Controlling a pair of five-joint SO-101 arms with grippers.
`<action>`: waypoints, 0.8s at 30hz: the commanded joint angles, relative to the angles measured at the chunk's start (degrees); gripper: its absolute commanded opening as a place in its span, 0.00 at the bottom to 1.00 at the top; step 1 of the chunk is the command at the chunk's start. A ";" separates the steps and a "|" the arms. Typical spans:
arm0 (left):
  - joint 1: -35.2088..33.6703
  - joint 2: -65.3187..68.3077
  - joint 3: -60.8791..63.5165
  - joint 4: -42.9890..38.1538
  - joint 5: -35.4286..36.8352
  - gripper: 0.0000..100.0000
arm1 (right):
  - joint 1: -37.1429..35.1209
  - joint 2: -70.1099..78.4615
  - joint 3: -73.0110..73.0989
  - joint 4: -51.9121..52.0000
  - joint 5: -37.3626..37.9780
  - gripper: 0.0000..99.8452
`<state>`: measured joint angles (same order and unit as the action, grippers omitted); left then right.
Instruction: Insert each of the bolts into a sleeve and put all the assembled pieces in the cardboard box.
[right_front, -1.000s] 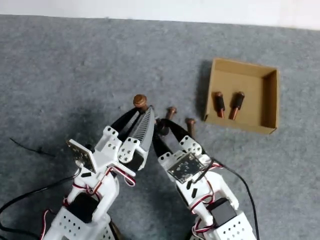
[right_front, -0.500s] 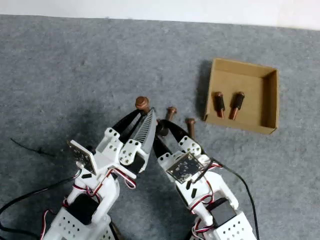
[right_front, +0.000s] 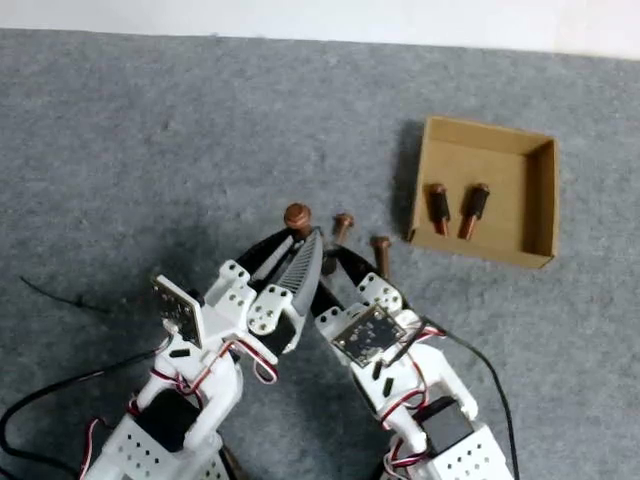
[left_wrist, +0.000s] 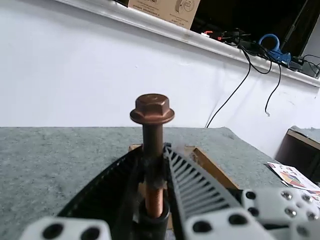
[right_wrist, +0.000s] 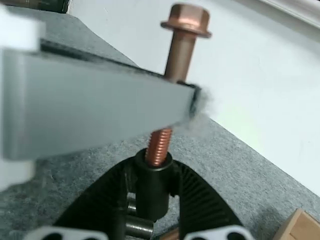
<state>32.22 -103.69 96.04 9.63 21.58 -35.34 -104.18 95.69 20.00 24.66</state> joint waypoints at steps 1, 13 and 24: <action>1.01 -0.66 1.10 1.49 0.09 0.01 | -0.40 -1.27 7.34 -0.22 0.35 0.00; -0.40 -0.66 1.10 8.62 0.00 0.01 | -0.31 -1.27 7.34 0.75 0.26 0.00; 0.13 -0.57 1.10 10.46 0.00 0.01 | -0.40 -1.27 7.34 0.66 0.26 0.00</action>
<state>32.66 -103.78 96.04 19.74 21.85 -35.52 -104.09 95.69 21.32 24.66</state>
